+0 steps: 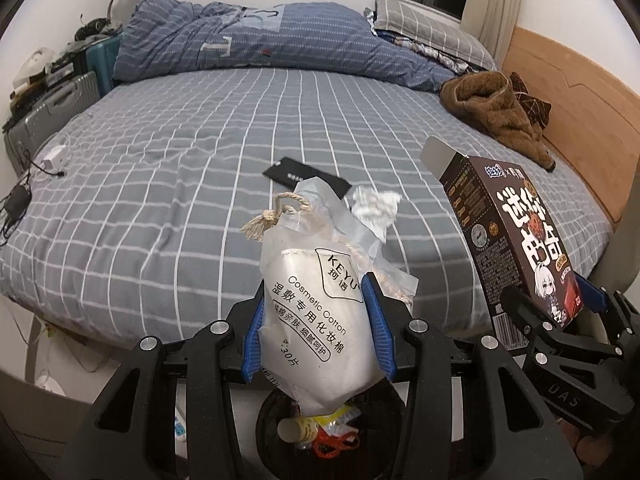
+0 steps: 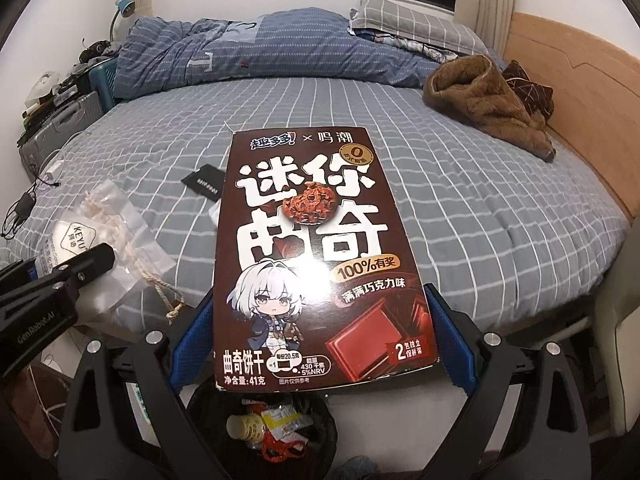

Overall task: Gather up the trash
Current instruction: 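Carry the white cotton-pad bag and brown cookie box over the black bin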

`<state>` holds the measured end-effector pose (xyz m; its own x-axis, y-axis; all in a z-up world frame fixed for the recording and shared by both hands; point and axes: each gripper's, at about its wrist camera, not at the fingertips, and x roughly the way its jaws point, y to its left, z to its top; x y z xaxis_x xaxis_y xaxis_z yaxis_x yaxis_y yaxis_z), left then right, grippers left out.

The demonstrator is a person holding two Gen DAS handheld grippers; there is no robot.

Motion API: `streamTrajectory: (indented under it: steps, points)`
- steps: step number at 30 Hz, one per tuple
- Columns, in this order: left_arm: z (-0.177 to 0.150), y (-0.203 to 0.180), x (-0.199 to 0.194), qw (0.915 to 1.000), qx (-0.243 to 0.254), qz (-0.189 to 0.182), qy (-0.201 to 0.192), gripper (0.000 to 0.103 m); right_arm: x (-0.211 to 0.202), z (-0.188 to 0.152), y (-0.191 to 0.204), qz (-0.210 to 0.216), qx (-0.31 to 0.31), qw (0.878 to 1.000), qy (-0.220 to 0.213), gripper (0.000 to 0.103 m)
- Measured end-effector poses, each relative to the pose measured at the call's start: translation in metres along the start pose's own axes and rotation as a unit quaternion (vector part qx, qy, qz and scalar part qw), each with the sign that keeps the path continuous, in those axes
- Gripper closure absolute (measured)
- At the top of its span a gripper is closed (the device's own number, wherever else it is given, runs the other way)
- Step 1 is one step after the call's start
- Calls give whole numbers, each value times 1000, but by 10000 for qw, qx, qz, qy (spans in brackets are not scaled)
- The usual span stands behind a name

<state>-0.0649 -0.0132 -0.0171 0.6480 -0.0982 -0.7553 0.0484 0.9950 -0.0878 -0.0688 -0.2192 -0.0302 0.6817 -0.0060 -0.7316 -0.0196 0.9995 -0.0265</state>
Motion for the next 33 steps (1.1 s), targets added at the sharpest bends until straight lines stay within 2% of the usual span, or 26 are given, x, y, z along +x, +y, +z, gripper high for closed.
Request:
streamTrajectory:
  steps: [20,33]
  points:
    - [-69,4,-28,9984,22,177,541,60,-45,-69,14,74,-47,9993,372,13]
    - [-108,21,-35,9955,-61,299,897,60,-46,-113,26,188,-177,9955,913,13]
